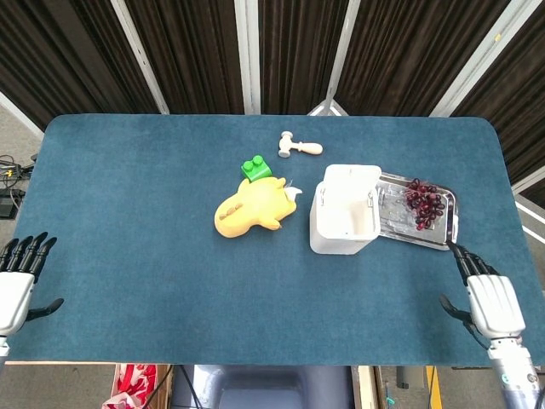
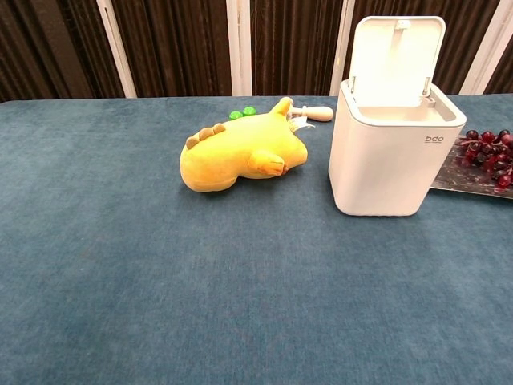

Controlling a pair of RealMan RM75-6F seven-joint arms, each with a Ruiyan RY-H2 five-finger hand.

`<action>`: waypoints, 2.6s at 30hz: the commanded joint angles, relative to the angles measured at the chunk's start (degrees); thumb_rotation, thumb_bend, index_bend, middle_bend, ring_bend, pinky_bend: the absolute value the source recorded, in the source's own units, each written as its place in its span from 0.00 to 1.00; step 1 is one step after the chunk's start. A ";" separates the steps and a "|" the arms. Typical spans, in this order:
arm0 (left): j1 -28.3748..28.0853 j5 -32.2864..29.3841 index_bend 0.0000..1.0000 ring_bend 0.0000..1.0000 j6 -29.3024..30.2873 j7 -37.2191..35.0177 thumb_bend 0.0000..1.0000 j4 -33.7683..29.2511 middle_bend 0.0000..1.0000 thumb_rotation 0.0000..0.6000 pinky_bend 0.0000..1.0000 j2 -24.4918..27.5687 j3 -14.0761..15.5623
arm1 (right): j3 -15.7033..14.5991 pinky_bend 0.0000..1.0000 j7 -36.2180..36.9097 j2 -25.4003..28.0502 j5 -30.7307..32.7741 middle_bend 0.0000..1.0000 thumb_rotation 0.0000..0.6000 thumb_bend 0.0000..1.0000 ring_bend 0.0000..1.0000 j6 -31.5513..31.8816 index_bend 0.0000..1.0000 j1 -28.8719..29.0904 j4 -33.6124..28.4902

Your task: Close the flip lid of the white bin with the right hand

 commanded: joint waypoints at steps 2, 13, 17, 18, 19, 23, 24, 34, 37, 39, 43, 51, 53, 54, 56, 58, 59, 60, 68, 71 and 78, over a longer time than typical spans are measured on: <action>-0.10 0.41 0.00 0.00 0.21 0.66 0.00 0.32 0.00 1.00 0.00 -0.15 -0.03 | 8.07 0.62 -2.01 3.27 14.14 0.59 1.00 0.35 0.65 -9.18 0.00 7.17 -8.93; -0.33 -0.40 0.00 0.00 -0.62 -0.48 0.00 -0.34 0.00 1.00 0.00 0.24 -0.22 | 17.05 0.67 -8.96 8.19 36.62 0.69 1.00 0.66 0.74 -17.47 0.00 18.14 -15.71; -0.55 -0.59 0.00 0.00 -1.33 -0.34 0.00 -0.45 0.00 1.00 0.00 0.34 -0.06 | 18.82 0.67 -10.74 9.12 42.95 0.71 1.00 0.66 0.76 -18.96 0.00 21.72 -16.63; -0.63 -0.76 0.00 0.00 -1.72 -0.34 0.00 -0.63 0.00 1.00 0.00 0.45 0.02 | 19.20 0.67 -11.04 9.34 45.08 0.71 1.00 0.66 0.76 -19.53 0.00 22.70 -16.93; -0.72 -0.90 0.00 0.00 -2.01 -0.24 0.00 -0.76 0.00 1.00 0.00 0.56 0.05 | 19.54 0.67 -11.32 9.63 47.56 0.71 1.00 0.66 0.76 -20.29 0.00 23.75 -17.25; -0.96 -0.80 0.00 0.00 -2.28 0.24 0.00 -0.95 0.00 1.00 0.00 0.66 0.06 | 20.48 0.67 -12.94 11.27 59.00 0.71 1.00 0.67 0.76 -24.53 0.00 29.00 -17.64; -0.96 -0.68 0.00 0.00 -2.21 0.33 0.00 -0.91 0.00 1.00 0.00 0.66 0.08 | 20.52 0.67 -13.68 11.39 61.35 0.71 1.00 0.67 0.76 -25.15 0.00 30.51 -17.29; -1.23 -1.08 0.00 0.00 -2.96 -0.32 0.00 -1.10 0.00 1.00 0.00 0.95 0.13 | 19.52 0.67 -18.82 8.04 74.25 0.71 1.00 0.67 0.76 -23.57 0.00 41.39 -13.38; -1.31 -1.25 0.00 0.00 -3.13 -0.60 0.00 -1.08 0.00 1.00 0.00 1.00 0.08 | 19.31 0.67 -19.52 7.18 75.35 0.71 1.00 0.67 0.76 -22.64 0.00 43.06 -12.89; -1.39 -1.46 0.00 0.00 -3.40 -0.80 0.00 -1.03 0.00 1.00 0.00 1.01 0.08 | 18.93 0.67 -20.15 6.67 75.90 0.71 1.00 0.67 0.76 -22.02 0.00 44.02 -12.62; -1.48 -1.93 0.00 0.00 -3.86 -1.16 0.00 -1.06 0.00 1.00 0.00 1.19 0.07 | 18.29 0.67 -20.84 5.67 77.83 0.71 1.00 0.67 0.76 -21.73 0.00 45.62 -11.69; -1.68 -2.63 0.00 0.00 -4.76 -1.36 0.00 -1.44 0.00 1.00 0.00 1.58 0.18 | 17.20 0.68 -21.83 4.21 80.84 0.73 1.00 0.72 0.78 -21.66 0.14 47.84 -10.52; -1.72 -2.73 0.00 0.00 -4.89 -1.29 0.00 -1.47 0.00 1.00 0.00 1.62 0.19 | 17.09 0.68 -21.82 4.27 80.59 0.73 1.00 0.72 0.78 -21.35 0.16 47.96 -11.09; -1.73 -2.76 0.00 0.00 -4.91 -1.27 0.00 -1.52 0.00 1.00 0.00 1.66 0.20 | 17.11 0.69 -21.72 4.42 80.54 0.74 1.00 0.73 0.79 -21.20 0.16 48.00 -11.56; -1.69 -2.70 0.00 0.00 -4.77 -1.41 0.00 -1.65 0.00 1.00 0.00 1.71 0.19 | 17.29 0.69 -21.52 4.93 80.69 0.75 1.00 0.73 0.80 -21.02 0.16 48.11 -12.64; -1.67 -2.53 0.00 0.00 -4.63 -1.41 0.00 -1.68 0.00 1.00 0.00 1.73 0.22 | 17.21 0.71 -21.76 5.62 80.71 0.77 1.00 0.73 0.81 -20.73 0.16 48.27 -13.98; -1.67 -2.44 0.00 0.00 -4.61 -1.34 0.00 -1.69 0.00 1.00 0.00 1.74 0.26 | 17.15 0.72 -21.90 5.97 80.72 0.77 1.00 0.73 0.82 -20.58 0.17 48.33 -14.67; -1.67 -2.37 0.00 0.00 -4.58 -1.27 0.00 -1.73 0.00 1.00 0.00 1.73 0.30 | 17.15 0.72 -21.93 6.37 80.80 0.77 1.00 0.73 0.82 -20.54 0.17 48.38 -15.50; -1.66 -2.63 0.00 0.00 -4.54 -0.62 0.00 -1.94 0.00 1.00 0.00 1.56 0.26 | 17.17 0.72 -21.32 8.87 80.26 0.78 1.00 0.73 0.82 -20.17 0.17 48.42 -20.26; -1.67 -2.77 0.00 0.00 -4.66 -0.41 0.00 -2.10 0.00 1.00 0.00 1.58 0.31 | 16.97 0.72 -21.10 9.63 80.21 0.78 1.00 0.73 0.82 -20.16 0.17 48.44 -21.59; -1.75 -3.12 0.00 0.00 -4.90 -0.06 0.00 -2.24 0.00 1.00 0.00 1.53 0.29 | 15.95 0.72 -20.60 11.88 81.16 0.78 1.00 0.73 0.82 -21.57 0.17 48.22 -24.30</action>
